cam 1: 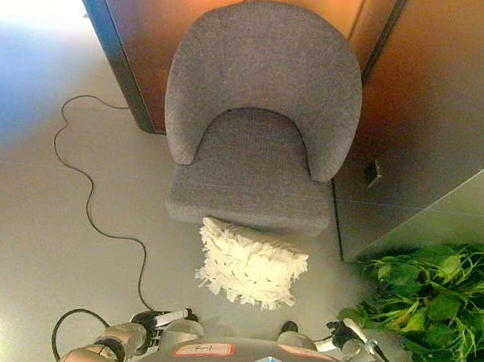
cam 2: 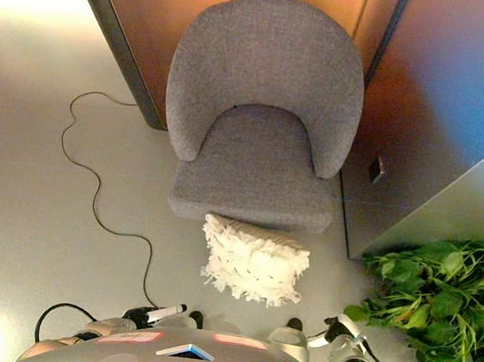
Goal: Pick up the pillow and put it on the sofa.
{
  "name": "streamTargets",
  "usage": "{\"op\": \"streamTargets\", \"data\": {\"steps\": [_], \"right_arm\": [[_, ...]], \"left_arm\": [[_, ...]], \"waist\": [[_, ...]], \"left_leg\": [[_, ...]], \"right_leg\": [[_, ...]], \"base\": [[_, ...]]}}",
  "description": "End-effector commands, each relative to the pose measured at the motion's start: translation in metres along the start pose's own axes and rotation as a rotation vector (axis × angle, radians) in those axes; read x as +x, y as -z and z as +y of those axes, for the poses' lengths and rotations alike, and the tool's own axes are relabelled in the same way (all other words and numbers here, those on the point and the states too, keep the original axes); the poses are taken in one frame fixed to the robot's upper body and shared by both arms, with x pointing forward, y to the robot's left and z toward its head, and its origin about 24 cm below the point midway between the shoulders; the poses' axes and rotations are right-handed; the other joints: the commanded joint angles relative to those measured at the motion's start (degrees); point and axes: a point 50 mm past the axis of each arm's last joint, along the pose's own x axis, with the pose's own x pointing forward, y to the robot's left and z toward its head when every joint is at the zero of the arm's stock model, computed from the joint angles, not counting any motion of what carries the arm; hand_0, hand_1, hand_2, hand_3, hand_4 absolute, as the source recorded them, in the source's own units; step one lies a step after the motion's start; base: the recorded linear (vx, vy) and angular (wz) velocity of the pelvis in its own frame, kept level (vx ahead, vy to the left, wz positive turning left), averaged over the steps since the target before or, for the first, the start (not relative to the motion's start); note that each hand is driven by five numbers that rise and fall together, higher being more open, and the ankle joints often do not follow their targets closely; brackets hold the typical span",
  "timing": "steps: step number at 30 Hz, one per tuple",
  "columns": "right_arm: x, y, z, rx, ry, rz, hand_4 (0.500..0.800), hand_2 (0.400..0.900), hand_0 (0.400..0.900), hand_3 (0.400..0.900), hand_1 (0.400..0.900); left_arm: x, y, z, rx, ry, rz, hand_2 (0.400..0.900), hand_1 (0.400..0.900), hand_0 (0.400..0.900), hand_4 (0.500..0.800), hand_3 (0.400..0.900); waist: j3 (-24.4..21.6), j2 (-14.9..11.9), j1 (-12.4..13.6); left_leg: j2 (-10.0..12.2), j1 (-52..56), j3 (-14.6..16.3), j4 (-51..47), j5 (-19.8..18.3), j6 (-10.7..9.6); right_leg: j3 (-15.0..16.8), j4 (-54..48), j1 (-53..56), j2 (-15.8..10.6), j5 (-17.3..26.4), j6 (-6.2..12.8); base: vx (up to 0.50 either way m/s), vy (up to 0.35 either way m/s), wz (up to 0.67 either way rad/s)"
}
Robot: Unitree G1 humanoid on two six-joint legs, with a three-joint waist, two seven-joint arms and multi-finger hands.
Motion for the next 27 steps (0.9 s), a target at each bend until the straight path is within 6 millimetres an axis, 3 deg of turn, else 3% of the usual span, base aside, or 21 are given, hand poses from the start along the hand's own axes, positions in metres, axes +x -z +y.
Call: {"op": "streamTargets", "data": {"steps": [1,8,17,22,27], "right_arm": [[0.002,-0.027,-0.014,-0.033,0.058,-0.060,0.800,0.900,0.900,0.900,0.900],[0.001,-0.033,-0.022,-0.034,0.155,-0.118,0.800,0.900,0.900,0.900,0.900],[-0.002,-0.055,-0.063,-0.066,0.327,-0.221,0.800,0.900,0.900,0.900,0.900],[-0.011,-0.081,-0.117,-0.014,0.471,-0.280,0.800,0.900,0.900,0.900,0.900],[-0.036,-0.105,-0.202,0.046,0.645,-0.320,0.800,0.900,0.900,0.900,0.900]], "left_arm": [[-0.001,-0.028,0.008,-0.009,-0.035,-0.068,0.900,0.900,0.900,0.800,0.900],[-0.001,-0.021,0.007,-0.033,-0.027,-0.063,0.900,0.900,0.900,0.800,0.900],[-0.003,-0.014,0.020,-0.032,-0.055,-0.049,0.900,0.900,0.900,0.800,0.900],[-0.008,-0.031,0.032,-0.019,-0.044,-0.128,0.900,0.900,0.900,0.800,0.900],[-0.014,-0.062,0.040,-0.079,0.029,-0.232,0.900,0.900,0.900,0.800,0.900]], "waist": [[3.04,-2.24,-0.79],[3.18,-2.69,-0.12],[5.05,-3.34,2.34],[9.35,-2.90,5.04],[17.02,-0.47,7.23]], "left_leg": [[-6.38,1.33,3.74,0.17,-5.99,5.31],[-6.47,1.03,3.61,0.17,-5.99,5.29],[-6.29,-1.58,2.71,0.17,-4.92,5.15],[-6.37,-6.78,0.62,0.89,-3.01,5.44],[-7.06,-16.09,-2.50,6.37,-1.04,5.20]], "right_leg": [[1.07,1.84,3.28,4.86,-7.42,-0.85],[0.37,1.91,3.24,4.73,-7.32,-0.60],[-1.16,2.56,1.03,4.53,-6.82,-0.56],[-2.03,6.28,-4.66,4.36,-7.27,-1.27],[-3.73,13.34,-13.02,4.22,-8.63,-2.84]], "base": [[0.00,0.000,0.00],[0.01,-0.027,0.06],[0.02,-0.057,0.14],[-0.08,-0.082,0.21],[-0.20,-0.061,0.29]]}}
